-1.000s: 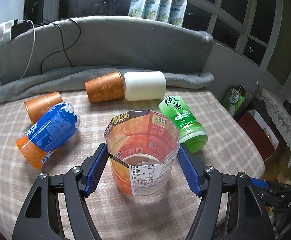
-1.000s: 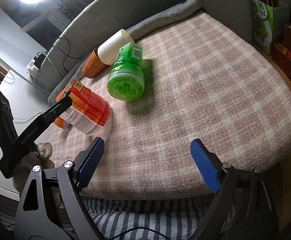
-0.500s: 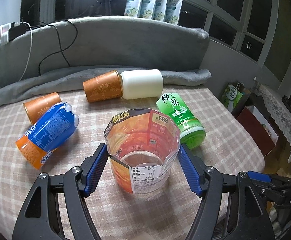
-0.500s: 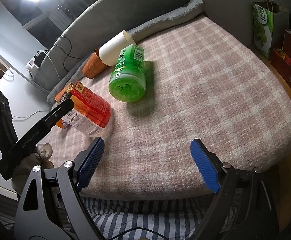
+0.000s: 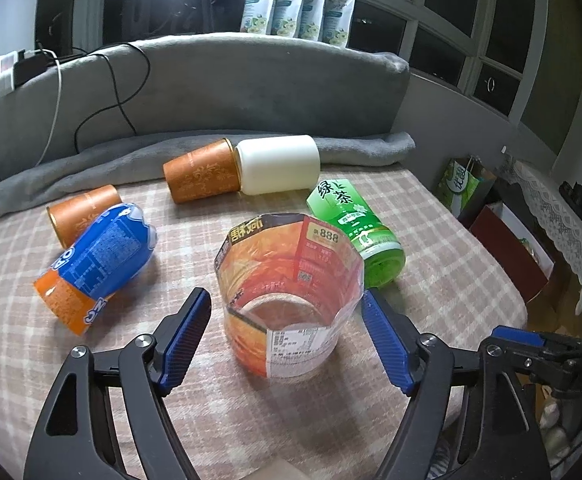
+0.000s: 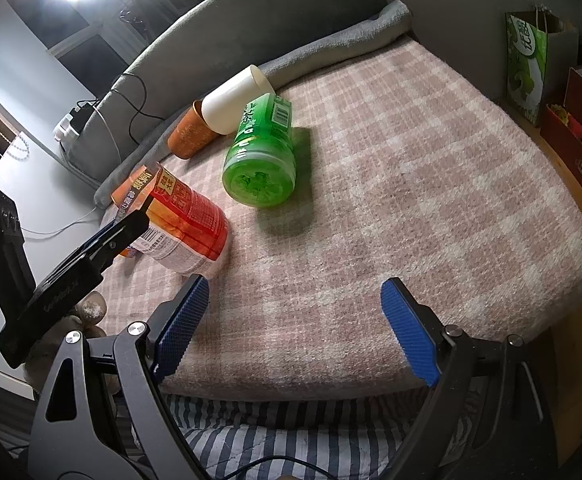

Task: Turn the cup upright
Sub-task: 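Open the right gripper and pull it back from the cup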

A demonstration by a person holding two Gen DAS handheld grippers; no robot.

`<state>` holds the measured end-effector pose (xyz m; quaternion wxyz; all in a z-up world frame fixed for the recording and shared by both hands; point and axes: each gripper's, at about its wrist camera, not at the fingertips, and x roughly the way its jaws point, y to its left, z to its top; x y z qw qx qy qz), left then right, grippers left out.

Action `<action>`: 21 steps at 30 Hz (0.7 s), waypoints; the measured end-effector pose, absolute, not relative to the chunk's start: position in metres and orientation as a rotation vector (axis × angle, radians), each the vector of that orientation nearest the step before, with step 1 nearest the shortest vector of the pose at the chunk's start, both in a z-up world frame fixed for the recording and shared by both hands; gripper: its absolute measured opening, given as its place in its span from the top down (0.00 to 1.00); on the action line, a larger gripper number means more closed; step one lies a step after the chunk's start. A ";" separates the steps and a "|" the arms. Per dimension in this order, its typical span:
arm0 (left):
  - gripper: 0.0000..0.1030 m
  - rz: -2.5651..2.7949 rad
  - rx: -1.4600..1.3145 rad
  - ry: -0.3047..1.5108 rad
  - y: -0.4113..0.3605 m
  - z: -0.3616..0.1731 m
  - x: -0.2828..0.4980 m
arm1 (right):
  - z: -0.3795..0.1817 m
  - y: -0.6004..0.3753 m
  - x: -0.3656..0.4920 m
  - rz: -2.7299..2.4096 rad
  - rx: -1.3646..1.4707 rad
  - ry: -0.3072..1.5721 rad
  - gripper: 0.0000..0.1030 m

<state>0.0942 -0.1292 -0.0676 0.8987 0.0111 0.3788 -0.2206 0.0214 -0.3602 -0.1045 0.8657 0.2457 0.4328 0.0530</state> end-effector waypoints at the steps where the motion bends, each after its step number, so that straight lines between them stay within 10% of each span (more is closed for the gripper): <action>1: 0.24 -0.454 0.022 0.783 -0.127 -0.067 0.094 | -0.103 -0.359 0.021 0.109 0.509 0.902 0.12; 21: 0.24 -0.395 -0.023 0.730 -0.075 -0.058 0.068 | -0.069 -0.318 0.025 0.046 0.249 0.720 0.12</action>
